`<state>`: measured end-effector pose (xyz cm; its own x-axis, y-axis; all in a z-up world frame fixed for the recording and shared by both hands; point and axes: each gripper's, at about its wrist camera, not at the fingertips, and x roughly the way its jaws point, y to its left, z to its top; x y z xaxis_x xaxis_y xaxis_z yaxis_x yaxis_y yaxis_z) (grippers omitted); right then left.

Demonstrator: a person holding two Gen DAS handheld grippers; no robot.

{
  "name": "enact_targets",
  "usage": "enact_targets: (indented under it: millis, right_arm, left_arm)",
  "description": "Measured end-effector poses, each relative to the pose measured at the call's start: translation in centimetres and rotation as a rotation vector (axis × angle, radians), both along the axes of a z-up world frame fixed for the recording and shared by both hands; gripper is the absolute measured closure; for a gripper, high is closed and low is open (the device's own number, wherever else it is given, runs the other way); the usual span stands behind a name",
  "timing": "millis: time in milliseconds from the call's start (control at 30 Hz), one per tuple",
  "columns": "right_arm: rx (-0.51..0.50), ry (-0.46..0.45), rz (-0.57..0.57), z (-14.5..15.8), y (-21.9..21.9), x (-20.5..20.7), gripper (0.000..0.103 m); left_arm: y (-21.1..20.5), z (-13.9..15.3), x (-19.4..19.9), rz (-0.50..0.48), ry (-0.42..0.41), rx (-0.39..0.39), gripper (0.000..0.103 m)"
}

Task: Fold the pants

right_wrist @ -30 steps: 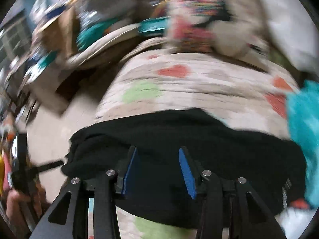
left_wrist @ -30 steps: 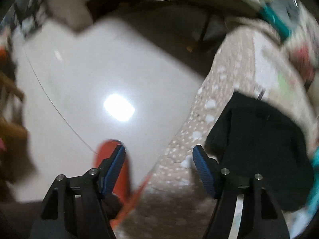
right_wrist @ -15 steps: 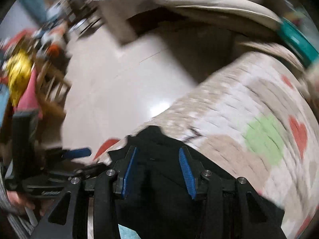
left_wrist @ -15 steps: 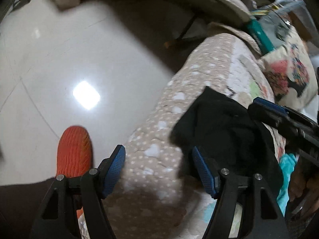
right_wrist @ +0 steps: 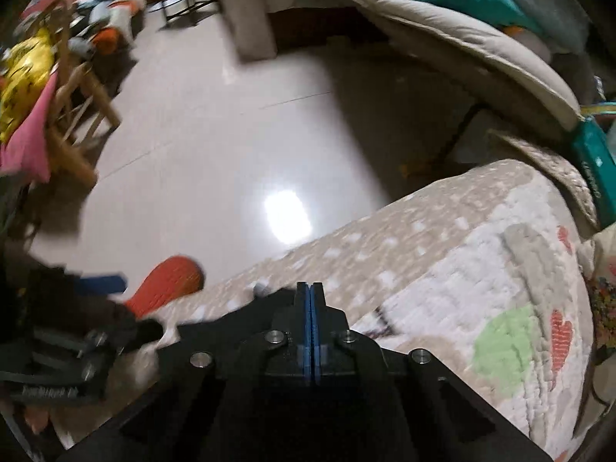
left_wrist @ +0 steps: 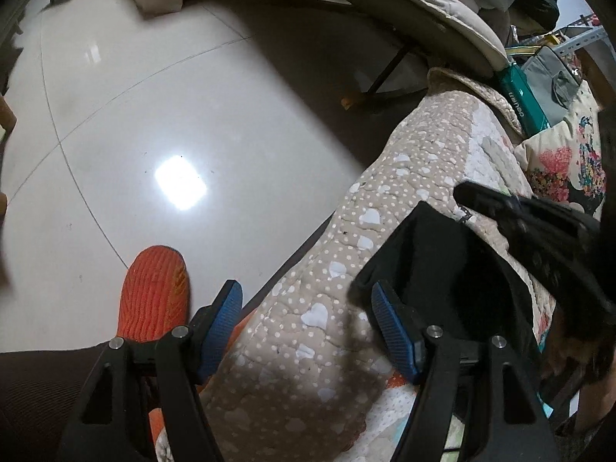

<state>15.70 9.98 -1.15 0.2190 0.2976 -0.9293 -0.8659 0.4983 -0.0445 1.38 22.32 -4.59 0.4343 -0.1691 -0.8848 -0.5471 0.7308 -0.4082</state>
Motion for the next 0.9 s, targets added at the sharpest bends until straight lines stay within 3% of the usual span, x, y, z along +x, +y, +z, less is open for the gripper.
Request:
enact_targets:
  millis: [67, 200, 233, 267, 333, 433, 533, 600, 633, 667, 700, 733, 767, 833, 900]
  right_arm:
    - [0.008, 0.016, -0.035, -0.2, 0.1, 1.0, 0.102]
    - [0.066, 0.16, -0.091, 0.0, -0.6, 2.7, 0.094]
    - [0.073, 0.188, -0.092, 0.1, -0.7, 3.0, 0.078]
    - [0.074, 0.213, -0.089, 0.1, -0.9, 3.1, 0.053]
    - [0.065, 0.205, -0.077, 0.0, -1.3, 2.7, 0.04]
    - [0.035, 0.224, -0.05, -0.7, -1.4, 2.3, 0.04]
    - [-0.029, 0.223, 0.0, -2.3, -0.3, 1.9, 0.041]
    - [-0.066, 0.206, 0.024, -3.2, 0.2, 1.4, 0.047]
    - [-0.078, 0.177, 0.039, -3.4, 0.5, 0.9, 0.055]
    - [-0.081, 0.157, 0.041, -3.3, 0.8, 0.6, 0.066]
    - [-0.08, 0.153, 0.04, -3.4, 0.8, 0.5, 0.071]
    - [-0.083, 0.152, 0.038, -3.3, 1.0, 0.4, 0.076]
    - [-0.083, 0.14, 0.04, -3.1, 1.1, 0.2, 0.077]
    - [-0.073, 0.114, 0.034, -2.4, 1.2, -0.3, 0.078]
    - [-0.053, 0.089, 0.021, -1.4, 0.7, -0.7, 0.079]
  left_arm:
    - [-0.1, 0.1, 0.0, -0.005, -0.018, -0.005, 0.034]
    - [-0.7, -0.3, 0.6, -0.014, -0.046, -0.045, 0.034]
    - [-1.0, -0.5, 0.9, -0.024, -0.053, -0.06, 0.034]
    - [-1.3, -0.6, 1.2, -0.029, -0.06, -0.067, 0.034]
    - [-2.2, -0.7, 1.8, -0.057, -0.069, -0.051, 0.034]
    - [-3.7, -1.0, 2.5, -0.098, -0.071, 0.006, 0.033]
    - [-4.3, -1.7, 3.0, -0.109, -0.053, 0.061, 0.025]
    - [-4.1, -2.0, 3.1, -0.093, -0.051, 0.04, 0.024]
    - [-3.8, -2.1, 3.1, -0.085, -0.045, 0.015, 0.024]
    - [-3.5, -2.2, 3.0, -0.08, -0.043, -0.015, 0.035]
    - [-3.5, -2.1, 3.1, -0.095, -0.059, -0.055, 0.06]
    - [-3.8, -1.7, 3.3, -0.126, -0.087, -0.088, 0.072]
    - [-4.2, -0.9, 3.4, -0.153, -0.106, -0.068, 0.089]
    - [-5.3, 0.6, 3.3, -0.191, -0.133, 0.002, 0.095]
    - [-5.7, 1.2, 3.2, -0.199, -0.151, -0.015, 0.096]
